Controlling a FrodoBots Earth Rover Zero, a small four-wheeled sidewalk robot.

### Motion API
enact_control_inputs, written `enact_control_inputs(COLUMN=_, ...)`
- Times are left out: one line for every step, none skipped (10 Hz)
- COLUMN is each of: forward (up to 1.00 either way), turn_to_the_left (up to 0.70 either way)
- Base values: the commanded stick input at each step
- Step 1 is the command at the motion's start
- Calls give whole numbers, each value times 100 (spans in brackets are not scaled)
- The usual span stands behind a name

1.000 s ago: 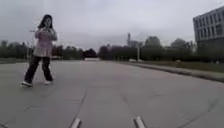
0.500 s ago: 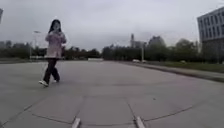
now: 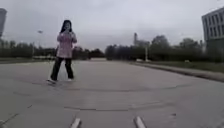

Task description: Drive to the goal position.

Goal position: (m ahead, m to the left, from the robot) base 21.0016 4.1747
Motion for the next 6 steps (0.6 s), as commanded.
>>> enact_control_inputs(forward=100, turn_to_the_left=6)
enact_control_inputs(forward=100, turn_to_the_left=6)
enact_control_inputs(forward=100, turn_to_the_left=6)
enact_control_inputs(forward=100, turn_to_the_left=6)
enact_control_inputs(forward=100, turn_to_the_left=6)
enact_control_inputs(forward=100, turn_to_the_left=6)
